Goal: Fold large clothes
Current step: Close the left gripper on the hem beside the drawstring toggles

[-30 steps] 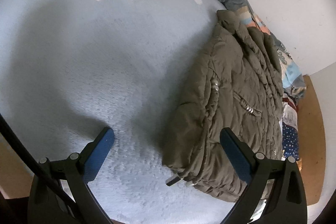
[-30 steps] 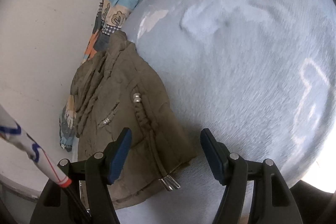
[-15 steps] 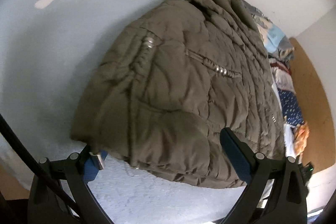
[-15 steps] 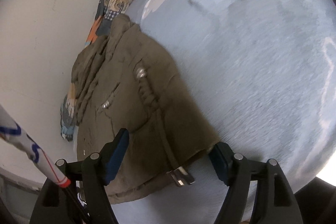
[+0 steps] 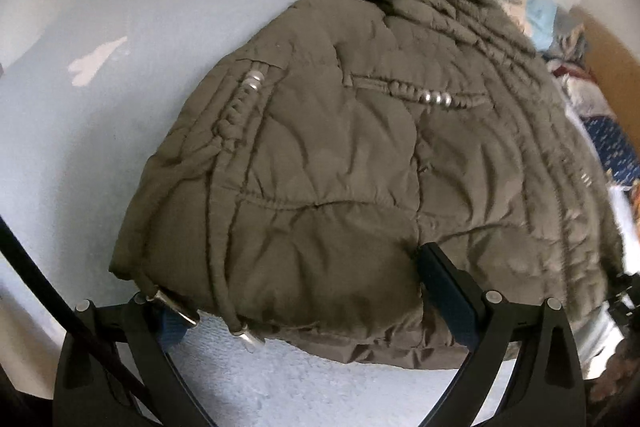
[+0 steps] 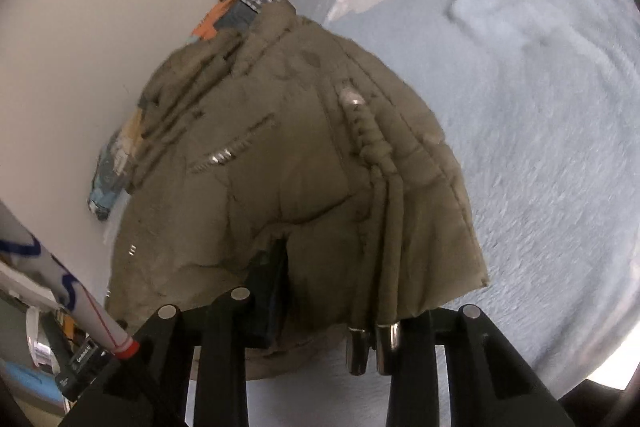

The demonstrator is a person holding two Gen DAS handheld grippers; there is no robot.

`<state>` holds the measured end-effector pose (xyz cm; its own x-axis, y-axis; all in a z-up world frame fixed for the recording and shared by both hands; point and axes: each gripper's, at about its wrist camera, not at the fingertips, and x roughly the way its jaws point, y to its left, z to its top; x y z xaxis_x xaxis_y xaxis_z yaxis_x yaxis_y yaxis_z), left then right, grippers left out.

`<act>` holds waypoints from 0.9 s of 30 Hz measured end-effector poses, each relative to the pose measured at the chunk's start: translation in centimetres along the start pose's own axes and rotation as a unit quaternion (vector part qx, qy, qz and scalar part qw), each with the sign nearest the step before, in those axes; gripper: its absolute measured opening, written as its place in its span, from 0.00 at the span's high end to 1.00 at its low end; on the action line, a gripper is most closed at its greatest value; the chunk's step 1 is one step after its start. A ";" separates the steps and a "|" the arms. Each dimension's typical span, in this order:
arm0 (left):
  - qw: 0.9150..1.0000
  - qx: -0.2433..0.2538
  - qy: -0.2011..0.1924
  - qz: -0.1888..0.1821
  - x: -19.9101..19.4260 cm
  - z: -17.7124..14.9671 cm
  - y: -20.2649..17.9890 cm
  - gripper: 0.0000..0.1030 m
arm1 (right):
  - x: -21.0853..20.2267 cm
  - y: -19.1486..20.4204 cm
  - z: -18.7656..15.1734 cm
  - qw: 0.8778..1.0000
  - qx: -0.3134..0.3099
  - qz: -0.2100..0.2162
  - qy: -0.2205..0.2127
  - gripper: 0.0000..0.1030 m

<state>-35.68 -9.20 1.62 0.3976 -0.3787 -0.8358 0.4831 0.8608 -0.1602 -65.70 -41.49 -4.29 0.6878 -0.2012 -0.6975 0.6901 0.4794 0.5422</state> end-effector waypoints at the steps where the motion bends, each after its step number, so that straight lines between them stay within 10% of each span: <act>1: 1.000 0.004 -0.002 0.006 0.1 -0.1 -0.1 0.02 | 0.0 -0.4 0.0 1.000 0.006 0.003 0.002 0.66; 27: 0.999 0.026 -0.027 0.029 0.2 -0.3 -0.9 0.09 | -0.6 -2.6 -0.3 0.995 0.073 0.060 0.006 0.61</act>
<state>-36.28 -9.92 1.49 0.4663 -0.3481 -0.8133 0.4977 0.8633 -0.0841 -67.97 -42.31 -5.37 0.7654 -0.1382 -0.6285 0.6286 0.3700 0.6841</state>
